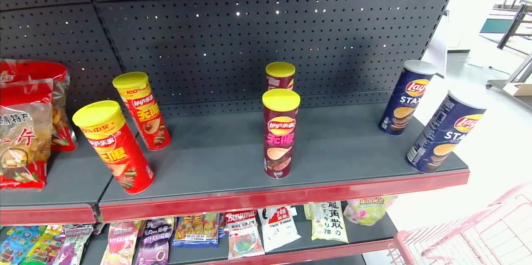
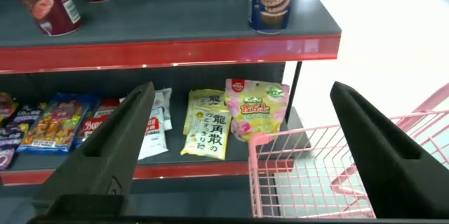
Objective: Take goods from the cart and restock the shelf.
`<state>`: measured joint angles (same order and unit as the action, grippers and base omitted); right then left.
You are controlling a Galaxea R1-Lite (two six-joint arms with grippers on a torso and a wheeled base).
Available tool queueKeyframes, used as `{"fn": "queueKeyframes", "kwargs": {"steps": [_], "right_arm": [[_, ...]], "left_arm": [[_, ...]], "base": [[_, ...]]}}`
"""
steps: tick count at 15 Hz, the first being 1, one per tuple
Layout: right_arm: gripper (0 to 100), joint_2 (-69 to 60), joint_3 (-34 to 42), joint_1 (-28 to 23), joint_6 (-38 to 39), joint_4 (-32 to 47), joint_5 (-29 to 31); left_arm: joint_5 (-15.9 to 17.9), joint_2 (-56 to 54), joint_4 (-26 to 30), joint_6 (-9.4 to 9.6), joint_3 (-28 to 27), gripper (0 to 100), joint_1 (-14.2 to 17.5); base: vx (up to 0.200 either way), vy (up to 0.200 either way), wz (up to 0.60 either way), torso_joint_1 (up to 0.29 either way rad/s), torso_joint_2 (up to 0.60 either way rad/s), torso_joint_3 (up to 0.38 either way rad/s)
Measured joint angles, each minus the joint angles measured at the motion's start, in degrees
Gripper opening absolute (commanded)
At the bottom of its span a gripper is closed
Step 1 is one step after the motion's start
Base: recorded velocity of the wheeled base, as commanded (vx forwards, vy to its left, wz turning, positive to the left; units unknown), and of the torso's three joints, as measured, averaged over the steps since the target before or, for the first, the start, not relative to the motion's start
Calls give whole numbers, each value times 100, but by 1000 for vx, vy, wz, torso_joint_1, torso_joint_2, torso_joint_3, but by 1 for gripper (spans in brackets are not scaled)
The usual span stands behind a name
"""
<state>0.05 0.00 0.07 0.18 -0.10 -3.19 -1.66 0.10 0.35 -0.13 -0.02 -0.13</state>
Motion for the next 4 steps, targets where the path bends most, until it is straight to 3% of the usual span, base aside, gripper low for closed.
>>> {"fn": "queueKeyframes", "kwargs": {"steps": [4], "right_arm": [[100, 0, 0, 0, 6, 2, 5]], "left_arm": [[-1, 0, -4, -2, 0, 100, 2]], "base": [[0, 0, 0, 0, 0, 0]]}}
